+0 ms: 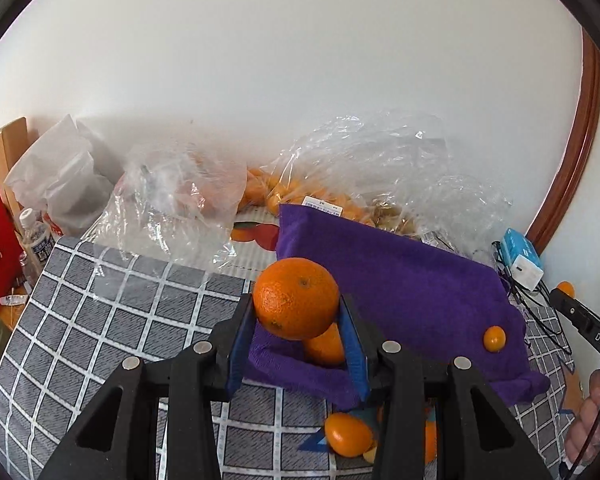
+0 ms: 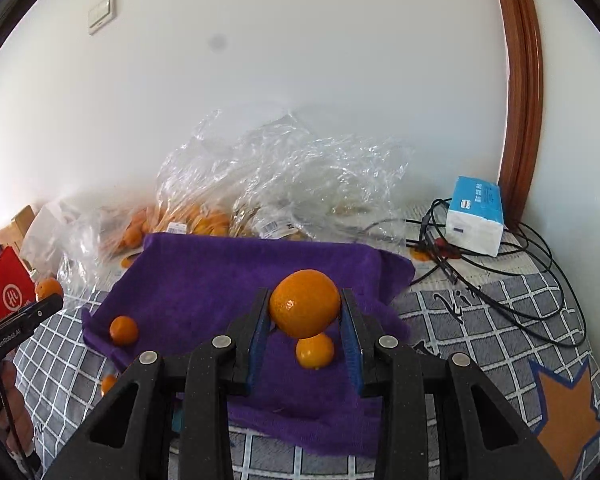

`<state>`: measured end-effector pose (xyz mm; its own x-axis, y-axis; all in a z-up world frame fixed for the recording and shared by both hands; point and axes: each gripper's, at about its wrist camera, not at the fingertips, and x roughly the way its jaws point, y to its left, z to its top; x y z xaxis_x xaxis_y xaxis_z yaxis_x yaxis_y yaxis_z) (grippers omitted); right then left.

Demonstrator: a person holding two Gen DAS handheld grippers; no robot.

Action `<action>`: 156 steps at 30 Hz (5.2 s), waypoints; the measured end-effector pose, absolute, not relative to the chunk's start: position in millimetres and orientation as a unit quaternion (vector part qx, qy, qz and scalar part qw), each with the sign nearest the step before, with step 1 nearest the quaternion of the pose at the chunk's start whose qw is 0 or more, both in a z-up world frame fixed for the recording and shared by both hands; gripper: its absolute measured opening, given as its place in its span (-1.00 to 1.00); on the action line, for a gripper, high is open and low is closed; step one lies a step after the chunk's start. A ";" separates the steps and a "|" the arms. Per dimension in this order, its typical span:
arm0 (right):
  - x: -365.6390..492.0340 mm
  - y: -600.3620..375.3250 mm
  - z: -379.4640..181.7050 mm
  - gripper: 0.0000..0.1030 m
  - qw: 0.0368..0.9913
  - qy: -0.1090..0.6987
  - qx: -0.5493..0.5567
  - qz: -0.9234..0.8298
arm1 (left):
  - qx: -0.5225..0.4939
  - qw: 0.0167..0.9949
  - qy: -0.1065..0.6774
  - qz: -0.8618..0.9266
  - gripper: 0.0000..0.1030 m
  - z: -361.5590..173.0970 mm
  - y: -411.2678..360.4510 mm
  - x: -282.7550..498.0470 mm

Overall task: Organize fruits
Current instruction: 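Carry both held oranges over the purple towel beside the placed oranges, then open both grippers to set the oranges next to the earlier ones, then withdraw both grippers from the towel toward the blue star mat, then close the right gripper on the large orange on the blue star mat, then lift the large orange with the right gripper and hold it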

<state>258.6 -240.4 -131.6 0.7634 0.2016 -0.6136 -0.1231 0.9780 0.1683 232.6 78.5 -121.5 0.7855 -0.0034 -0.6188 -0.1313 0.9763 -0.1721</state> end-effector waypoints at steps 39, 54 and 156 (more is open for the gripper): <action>319.8 -218.8 -189.6 0.15 0.912 0.398 0.054 0.080 | -0.060 0.899 0.433 0.025 0.06 -164.4 31.7 309.9; 195.5 -177.0 -130.7 0.30 0.946 0.317 0.017 0.071 | -0.074 0.920 0.384 0.029 0.14 -128.9 72.5 194.4; 170.5 -172.8 -228.8 -0.17 0.887 0.443 0.023 0.129 | -0.069 0.895 0.434 0.073 0.85 -202.6 117.4 141.7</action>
<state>170.5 -172.8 -228.8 0.5751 0.2480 -0.7796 -0.2081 0.9659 0.1538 141.7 117.4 -202.6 0.6135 0.0699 -0.7866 -0.1904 0.9798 -0.0614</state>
